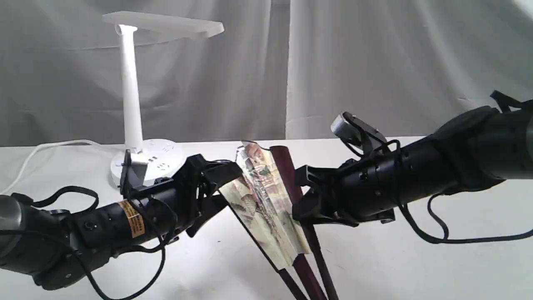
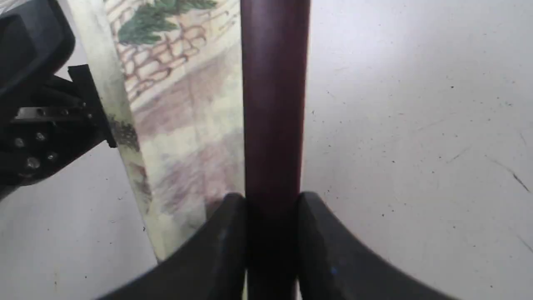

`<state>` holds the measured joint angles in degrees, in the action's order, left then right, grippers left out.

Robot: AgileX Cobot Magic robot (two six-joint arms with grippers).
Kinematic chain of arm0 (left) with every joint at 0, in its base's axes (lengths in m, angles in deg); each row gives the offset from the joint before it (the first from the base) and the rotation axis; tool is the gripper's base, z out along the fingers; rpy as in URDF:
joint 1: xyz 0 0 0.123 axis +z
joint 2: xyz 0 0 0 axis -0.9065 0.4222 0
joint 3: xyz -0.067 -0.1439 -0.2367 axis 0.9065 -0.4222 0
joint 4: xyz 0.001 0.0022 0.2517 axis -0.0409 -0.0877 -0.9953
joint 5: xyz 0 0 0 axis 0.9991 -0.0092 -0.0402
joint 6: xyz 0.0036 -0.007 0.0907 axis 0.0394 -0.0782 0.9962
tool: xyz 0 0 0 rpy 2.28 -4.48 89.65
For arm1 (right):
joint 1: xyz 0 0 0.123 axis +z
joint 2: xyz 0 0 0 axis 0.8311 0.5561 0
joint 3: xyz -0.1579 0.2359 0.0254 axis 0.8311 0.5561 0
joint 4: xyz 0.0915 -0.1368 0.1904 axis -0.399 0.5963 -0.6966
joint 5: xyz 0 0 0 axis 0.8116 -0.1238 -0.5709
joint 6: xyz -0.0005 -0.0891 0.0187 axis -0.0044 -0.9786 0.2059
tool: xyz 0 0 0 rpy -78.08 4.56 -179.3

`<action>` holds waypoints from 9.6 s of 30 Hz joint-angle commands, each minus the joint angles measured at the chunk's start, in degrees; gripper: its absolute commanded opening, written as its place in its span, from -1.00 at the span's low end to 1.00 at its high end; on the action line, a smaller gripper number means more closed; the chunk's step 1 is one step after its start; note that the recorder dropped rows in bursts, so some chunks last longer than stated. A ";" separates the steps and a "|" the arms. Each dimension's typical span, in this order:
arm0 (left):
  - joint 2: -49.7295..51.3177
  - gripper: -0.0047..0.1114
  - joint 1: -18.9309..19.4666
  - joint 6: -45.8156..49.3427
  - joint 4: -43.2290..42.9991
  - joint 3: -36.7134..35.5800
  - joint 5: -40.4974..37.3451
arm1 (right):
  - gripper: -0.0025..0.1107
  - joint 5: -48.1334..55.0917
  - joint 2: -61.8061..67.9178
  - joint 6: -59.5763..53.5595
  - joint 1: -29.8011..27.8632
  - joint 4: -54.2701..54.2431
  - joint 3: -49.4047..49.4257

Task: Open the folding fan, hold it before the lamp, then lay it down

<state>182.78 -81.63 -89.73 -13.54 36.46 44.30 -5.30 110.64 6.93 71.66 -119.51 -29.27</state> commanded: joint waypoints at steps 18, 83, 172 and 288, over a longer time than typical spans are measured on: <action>4.41 0.16 -0.30 -0.59 6.11 0.63 5.33 | -0.96 0.98 -0.35 -0.09 0.17 -0.11 -0.33; 6.55 -0.92 5.29 -17.45 -11.52 3.67 13.43 | -0.10 9.21 -0.35 0.92 -5.06 -6.81 -0.33; 6.55 -0.92 6.44 -24.57 -15.50 6.31 16.14 | -0.11 31.75 20.14 -16.30 -4.22 -31.01 -13.67; 6.42 -0.92 22.69 -25.56 -19.85 6.31 16.14 | -0.96 31.75 20.36 -11.64 -34.80 -27.57 -11.54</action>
<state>189.22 -60.26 -115.03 -36.74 42.67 60.31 27.85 131.37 -2.44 38.84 -148.54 -41.91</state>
